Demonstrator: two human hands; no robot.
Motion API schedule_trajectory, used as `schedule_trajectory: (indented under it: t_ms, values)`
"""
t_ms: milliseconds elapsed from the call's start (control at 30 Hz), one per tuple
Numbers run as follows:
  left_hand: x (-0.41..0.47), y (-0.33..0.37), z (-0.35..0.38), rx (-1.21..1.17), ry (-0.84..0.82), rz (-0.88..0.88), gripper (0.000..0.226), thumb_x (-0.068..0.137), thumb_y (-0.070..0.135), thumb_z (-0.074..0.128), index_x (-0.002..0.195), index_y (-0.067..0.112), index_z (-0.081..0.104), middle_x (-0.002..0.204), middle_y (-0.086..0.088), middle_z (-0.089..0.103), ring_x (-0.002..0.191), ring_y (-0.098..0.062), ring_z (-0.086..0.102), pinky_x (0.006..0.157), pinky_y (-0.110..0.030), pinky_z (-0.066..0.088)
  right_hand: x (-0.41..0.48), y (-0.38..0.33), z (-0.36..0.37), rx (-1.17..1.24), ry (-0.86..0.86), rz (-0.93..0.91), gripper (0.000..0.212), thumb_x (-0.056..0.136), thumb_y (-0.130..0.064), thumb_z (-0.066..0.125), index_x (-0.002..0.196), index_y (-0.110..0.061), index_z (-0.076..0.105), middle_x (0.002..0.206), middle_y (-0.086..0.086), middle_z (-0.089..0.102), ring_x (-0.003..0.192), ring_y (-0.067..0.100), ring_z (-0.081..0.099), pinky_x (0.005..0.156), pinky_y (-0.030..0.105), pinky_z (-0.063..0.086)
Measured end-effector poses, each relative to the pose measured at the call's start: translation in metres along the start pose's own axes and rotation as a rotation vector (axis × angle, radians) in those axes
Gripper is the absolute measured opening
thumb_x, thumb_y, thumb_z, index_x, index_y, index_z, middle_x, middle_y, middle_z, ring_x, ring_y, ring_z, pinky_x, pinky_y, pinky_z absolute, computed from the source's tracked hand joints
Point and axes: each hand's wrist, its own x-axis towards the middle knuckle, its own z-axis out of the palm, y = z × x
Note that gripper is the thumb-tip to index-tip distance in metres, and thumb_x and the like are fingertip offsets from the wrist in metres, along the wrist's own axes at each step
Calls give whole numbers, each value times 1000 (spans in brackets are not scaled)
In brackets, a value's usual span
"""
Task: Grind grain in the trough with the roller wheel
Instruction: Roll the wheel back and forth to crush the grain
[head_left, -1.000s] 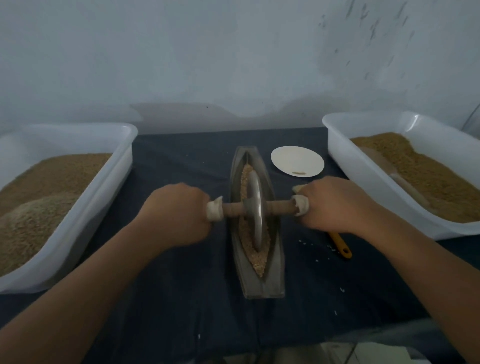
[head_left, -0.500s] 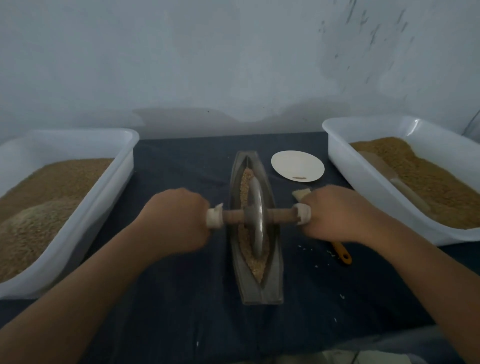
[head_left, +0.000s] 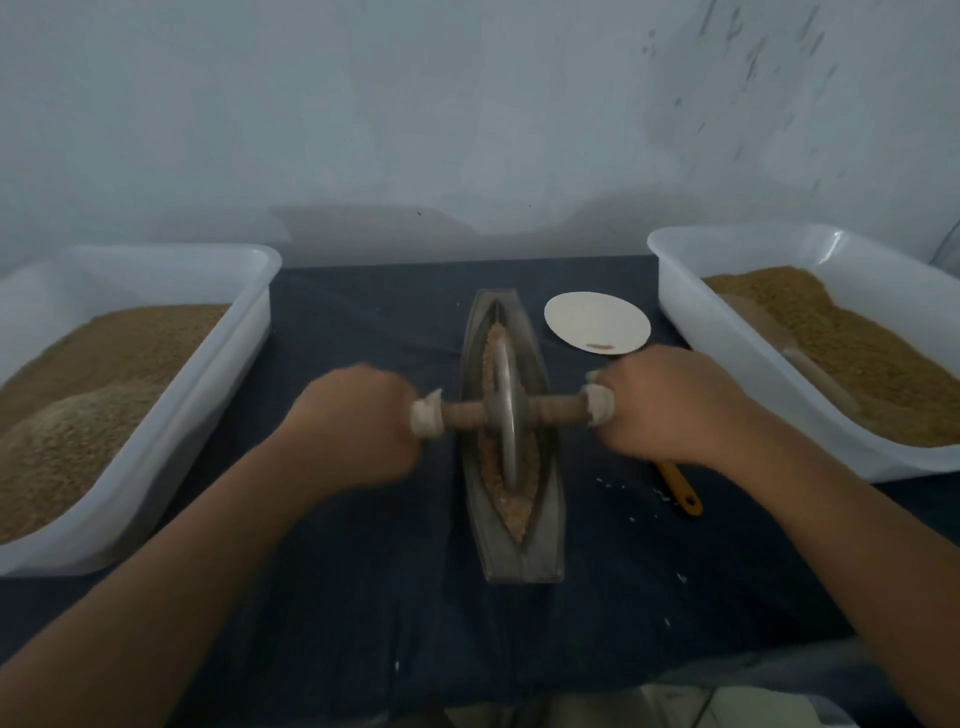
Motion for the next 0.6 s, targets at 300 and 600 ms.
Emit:
schedule_trajectory:
  t_ms: [300, 600]
  values:
    - [84, 7, -19, 60, 62, -128, 29, 82, 46, 66, 69, 21, 56, 72, 2, 59, 66, -22, 59, 63, -33, 49, 77, 5, 1, -39, 62, 171, 34, 89, -51, 58, 66, -27, 61, 65, -6, 60, 60, 15, 56, 53, 30, 42]
    - [-12, -1, -6, 35, -8, 80, 30, 73, 51, 57, 58, 26, 52, 53, 11, 52, 50, -7, 51, 46, -23, 34, -29, -1, 6, 47, 85, -20, 32, 67, -58, 41, 52, -31, 48, 44, -11, 45, 40, 1, 44, 38, 25, 33]
